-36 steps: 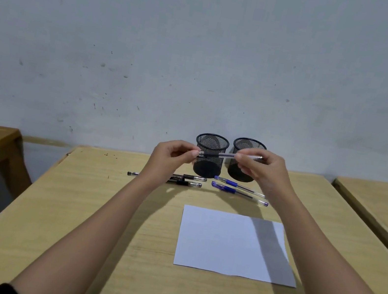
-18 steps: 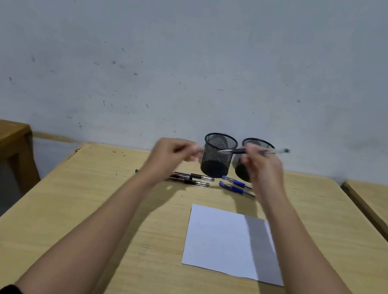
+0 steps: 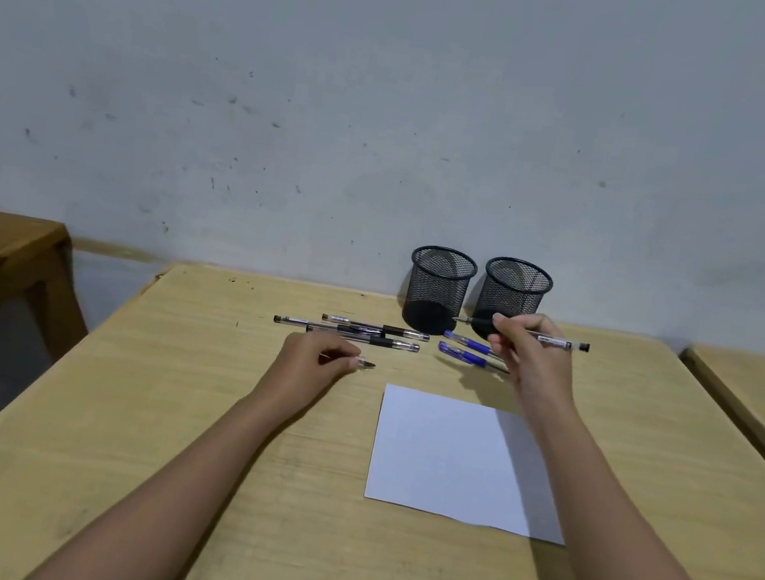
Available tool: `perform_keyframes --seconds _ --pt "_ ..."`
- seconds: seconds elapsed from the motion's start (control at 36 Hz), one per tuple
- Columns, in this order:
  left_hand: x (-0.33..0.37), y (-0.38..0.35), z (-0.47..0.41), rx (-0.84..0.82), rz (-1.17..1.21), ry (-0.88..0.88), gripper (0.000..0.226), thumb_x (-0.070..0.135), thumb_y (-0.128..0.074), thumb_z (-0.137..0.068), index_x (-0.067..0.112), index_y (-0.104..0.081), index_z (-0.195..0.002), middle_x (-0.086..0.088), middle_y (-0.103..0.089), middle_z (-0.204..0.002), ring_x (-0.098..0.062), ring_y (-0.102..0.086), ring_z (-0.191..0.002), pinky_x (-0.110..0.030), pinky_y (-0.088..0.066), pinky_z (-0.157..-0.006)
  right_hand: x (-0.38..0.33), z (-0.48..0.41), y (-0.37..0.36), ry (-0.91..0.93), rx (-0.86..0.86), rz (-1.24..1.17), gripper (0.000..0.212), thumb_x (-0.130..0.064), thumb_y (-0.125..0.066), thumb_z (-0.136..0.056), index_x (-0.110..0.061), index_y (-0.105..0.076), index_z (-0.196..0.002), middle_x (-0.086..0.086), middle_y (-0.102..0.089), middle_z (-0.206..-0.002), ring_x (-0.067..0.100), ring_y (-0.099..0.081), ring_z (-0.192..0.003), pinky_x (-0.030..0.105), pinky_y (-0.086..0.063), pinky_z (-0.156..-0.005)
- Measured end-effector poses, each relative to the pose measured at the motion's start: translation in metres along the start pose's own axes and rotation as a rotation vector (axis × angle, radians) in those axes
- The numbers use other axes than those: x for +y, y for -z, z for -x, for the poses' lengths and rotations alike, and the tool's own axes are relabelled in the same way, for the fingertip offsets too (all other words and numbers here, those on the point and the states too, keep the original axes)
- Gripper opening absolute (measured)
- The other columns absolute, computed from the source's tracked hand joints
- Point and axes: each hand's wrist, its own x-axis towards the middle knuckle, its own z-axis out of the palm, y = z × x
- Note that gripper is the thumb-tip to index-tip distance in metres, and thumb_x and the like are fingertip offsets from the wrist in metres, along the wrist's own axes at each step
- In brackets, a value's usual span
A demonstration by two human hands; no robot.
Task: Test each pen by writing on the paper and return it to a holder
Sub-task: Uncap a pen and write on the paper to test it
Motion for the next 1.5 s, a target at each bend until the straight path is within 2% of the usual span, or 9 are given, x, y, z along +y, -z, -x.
perform_keyframes --seconds 0.11,0.25,0.44,0.78,1.0,1.14,1.28,1.42,1.5 --pt "-0.002 -0.001 0.002 0.003 -0.074 -0.051 0.013 0.014 -0.068 -0.083 0.010 -0.073 -0.094 0.005 -0.067 -0.090 -0.004 -0.060 -0.084 -0.002 -0.041 -0.073 0.008 0.004 0.000 -0.044 0.007 0.006 0.015 -0.003 -0.062 -0.085 -0.008 -0.060 -0.071 -0.003 -0.064 -0.052 0.005 -0.061 -0.049 0.012 -0.051 -0.054" --pt "-0.003 -0.003 0.002 -0.013 -0.142 -0.085 0.014 0.016 -0.066 -0.085 0.011 -0.072 -0.096 -0.002 -0.064 -0.095 -0.014 -0.059 -0.089 -0.023 -0.047 -0.083 0.015 0.009 -0.003 -0.087 0.009 -0.065 0.007 -0.002 -0.060 -0.086 -0.001 -0.065 -0.082 0.001 -0.069 -0.058 0.008 -0.066 -0.057 0.012 -0.054 -0.061" --pt "-0.004 -0.005 -0.002 -0.027 -0.201 -0.085 0.016 0.019 -0.062 -0.088 0.012 -0.071 -0.099 0.000 -0.062 -0.097 -0.012 -0.055 -0.090 -0.015 -0.038 -0.075 0.015 0.011 -0.004 -0.115 0.025 -0.083 0.006 -0.002 -0.061 -0.086 -0.002 -0.066 -0.084 0.004 -0.070 -0.060 0.009 -0.067 -0.057 0.013 -0.054 -0.062" --pt "0.015 -0.006 0.007 -0.002 -0.101 -0.154 0.027 0.018 -0.058 -0.091 0.011 -0.063 -0.116 0.000 -0.057 -0.113 -0.011 -0.051 -0.108 -0.019 -0.040 -0.091 0.013 0.015 -0.004 -0.134 0.040 -0.108 0.006 -0.003 -0.061 -0.086 -0.001 -0.065 -0.085 0.005 -0.071 -0.060 0.008 -0.067 -0.056 0.013 -0.055 -0.063" --pt "0.028 -0.016 0.031 -0.344 -0.118 -0.124 0.045 0.036 -0.062 -0.086 0.022 -0.053 -0.128 0.007 -0.056 -0.122 -0.006 -0.051 -0.112 -0.023 -0.042 -0.097 0.006 0.021 -0.009 -0.108 0.016 -0.108 0.007 -0.003 -0.060 -0.087 0.000 -0.064 -0.082 0.003 -0.070 -0.059 0.008 -0.068 -0.058 0.012 -0.055 -0.062" --pt "0.031 -0.026 0.036 -0.207 -0.094 -0.116 0.022 0.017 -0.060 -0.088 0.017 -0.067 -0.109 0.003 -0.066 -0.100 -0.010 -0.059 -0.091 -0.012 -0.043 -0.076 0.007 0.027 -0.010 -0.117 0.008 -0.110 0.009 -0.003 -0.061 -0.086 0.004 -0.064 -0.089 0.007 -0.070 -0.062 0.009 -0.068 -0.058 0.011 -0.055 -0.063" --pt "0.035 -0.036 0.040 -0.110 -0.015 -0.025 0.017 0.011 -0.062 -0.085 0.011 -0.071 -0.100 -0.003 -0.067 -0.088 -0.008 -0.056 -0.074 -0.004 -0.039 -0.064 0.016 0.038 -0.016 -0.117 0.002 -0.140 0.011 -0.001 -0.057 -0.088 -0.001 -0.064 -0.079 0.008 -0.070 -0.063 0.010 -0.068 -0.058 0.012 -0.054 -0.059" --pt "0.037 -0.041 0.040 -0.024 -0.058 -0.022 0.018 0.009 -0.067 -0.082 0.008 -0.072 -0.099 -0.001 -0.063 -0.090 -0.006 -0.054 -0.075 -0.008 -0.041 -0.069 0.034 0.042 -0.021 -0.173 0.006 -0.298 0.009 -0.001 -0.056 -0.088 0.000 -0.062 -0.082 0.020 -0.068 -0.089 0.020 -0.071 -0.068 0.016 -0.054 -0.054" --pt "0.037 -0.040 0.040 -0.014 -0.091 -0.027 0.015 0.012 -0.068 -0.081 0.007 -0.072 -0.095 -0.005 -0.066 -0.096 -0.013 -0.059 -0.083 -0.023 -0.048 -0.078 0.038 0.039 -0.021 -0.209 0.041 -0.337 0.010 0.001 -0.056 -0.088 -0.001 -0.061 -0.080 0.015 -0.070 -0.080 0.018 -0.071 -0.065 0.016 -0.055 -0.055"
